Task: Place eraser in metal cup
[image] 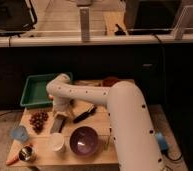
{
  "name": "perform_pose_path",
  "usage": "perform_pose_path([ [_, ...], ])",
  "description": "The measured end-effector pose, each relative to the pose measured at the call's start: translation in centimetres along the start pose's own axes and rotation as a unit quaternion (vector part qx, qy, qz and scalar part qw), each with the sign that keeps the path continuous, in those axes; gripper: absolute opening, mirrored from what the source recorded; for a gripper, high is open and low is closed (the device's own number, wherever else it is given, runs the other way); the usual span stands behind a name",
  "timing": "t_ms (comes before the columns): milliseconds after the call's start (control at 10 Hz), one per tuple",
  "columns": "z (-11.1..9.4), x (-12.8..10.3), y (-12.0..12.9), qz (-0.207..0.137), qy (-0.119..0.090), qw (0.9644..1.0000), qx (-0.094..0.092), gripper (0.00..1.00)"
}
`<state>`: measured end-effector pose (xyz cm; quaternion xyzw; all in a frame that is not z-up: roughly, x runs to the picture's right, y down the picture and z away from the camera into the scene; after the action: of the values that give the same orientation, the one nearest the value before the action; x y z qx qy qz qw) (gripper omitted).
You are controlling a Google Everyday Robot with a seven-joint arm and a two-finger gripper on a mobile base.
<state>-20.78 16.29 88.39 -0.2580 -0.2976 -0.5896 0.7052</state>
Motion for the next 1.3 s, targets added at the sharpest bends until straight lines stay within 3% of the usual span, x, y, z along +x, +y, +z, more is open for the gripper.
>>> perform_pose_path([
  [400, 0.53, -0.41, -0.11, -0.004, -0.002, 1.0, 0.003, 0.33],
  [600, 0.15, -0.38, 0.09, -0.004, -0.003, 1.0, 0.002, 0.21],
  [900, -0.11, -0.46, 0.0, -0.005, -0.004, 1.0, 0.003, 0.21],
  [1100, 0.0, -0.34, -0.31, -0.001, -0.009, 0.9999, 0.012, 0.39],
  [1300, 0.02, -0.23, -0.29, 0.005, -0.016, 0.9996, 0.022, 0.44],
])
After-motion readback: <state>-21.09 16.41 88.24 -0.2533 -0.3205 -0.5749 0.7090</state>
